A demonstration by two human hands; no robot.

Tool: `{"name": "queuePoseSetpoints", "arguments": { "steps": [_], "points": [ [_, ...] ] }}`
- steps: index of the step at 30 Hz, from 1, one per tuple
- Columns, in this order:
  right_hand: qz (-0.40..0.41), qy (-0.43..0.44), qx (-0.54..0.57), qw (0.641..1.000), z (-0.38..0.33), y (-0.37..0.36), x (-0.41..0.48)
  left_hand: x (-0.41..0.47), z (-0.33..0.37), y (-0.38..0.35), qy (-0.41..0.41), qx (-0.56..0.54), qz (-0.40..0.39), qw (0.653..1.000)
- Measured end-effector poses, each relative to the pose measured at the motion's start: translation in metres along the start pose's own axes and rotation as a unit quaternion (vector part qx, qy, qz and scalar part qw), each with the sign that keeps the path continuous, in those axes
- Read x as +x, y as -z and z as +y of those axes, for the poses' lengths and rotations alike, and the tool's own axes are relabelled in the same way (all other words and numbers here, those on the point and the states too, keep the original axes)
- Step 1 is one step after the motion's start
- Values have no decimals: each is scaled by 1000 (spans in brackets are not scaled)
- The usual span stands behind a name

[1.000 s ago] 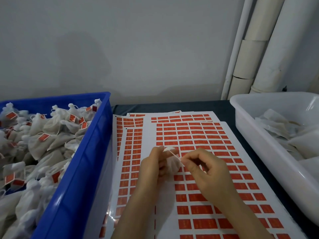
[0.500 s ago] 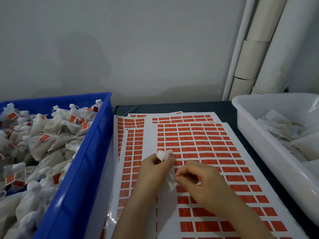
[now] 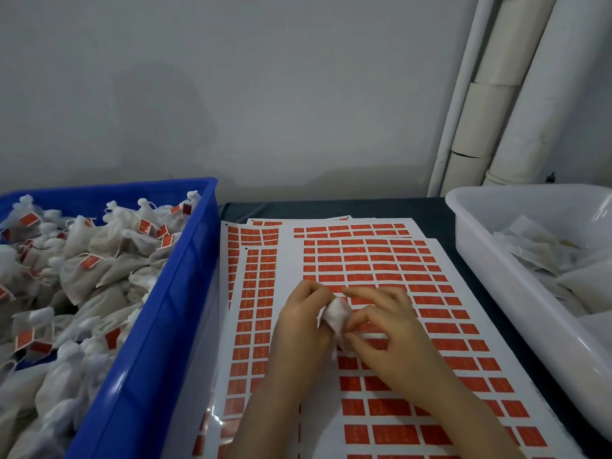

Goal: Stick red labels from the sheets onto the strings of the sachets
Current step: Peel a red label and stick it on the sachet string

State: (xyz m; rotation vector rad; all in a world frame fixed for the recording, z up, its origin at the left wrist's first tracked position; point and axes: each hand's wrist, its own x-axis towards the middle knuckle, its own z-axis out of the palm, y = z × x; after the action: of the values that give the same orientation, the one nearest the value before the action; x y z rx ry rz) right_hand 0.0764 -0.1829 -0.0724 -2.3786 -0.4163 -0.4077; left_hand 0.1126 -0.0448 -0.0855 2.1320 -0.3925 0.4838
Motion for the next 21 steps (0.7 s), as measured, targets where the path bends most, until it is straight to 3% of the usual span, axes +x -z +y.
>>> {"name": "queuePoseSetpoints", "arguments": {
  "steps": [4, 7, 11, 14, 21],
  "points": [
    [25, -3, 15, 1000, 0, -3, -2, -1, 3, 0, -47, -12, 27, 998],
    [52, -17, 16, 998, 3, -2, -2, -3, 8, 2, -30, -43, 61, 997],
    [91, -14, -10, 996, 1, -4, -1, -1, 9, 5, 149, -86, 113, 979],
    [125, 29, -52, 990, 1, -6, -1, 2, 7, 3, 269, -112, 49, 955],
    [177, 90, -123, 972, 7, -10, 1, 8, 9, 6, 424, -229, -49, 875]
  ]
}}
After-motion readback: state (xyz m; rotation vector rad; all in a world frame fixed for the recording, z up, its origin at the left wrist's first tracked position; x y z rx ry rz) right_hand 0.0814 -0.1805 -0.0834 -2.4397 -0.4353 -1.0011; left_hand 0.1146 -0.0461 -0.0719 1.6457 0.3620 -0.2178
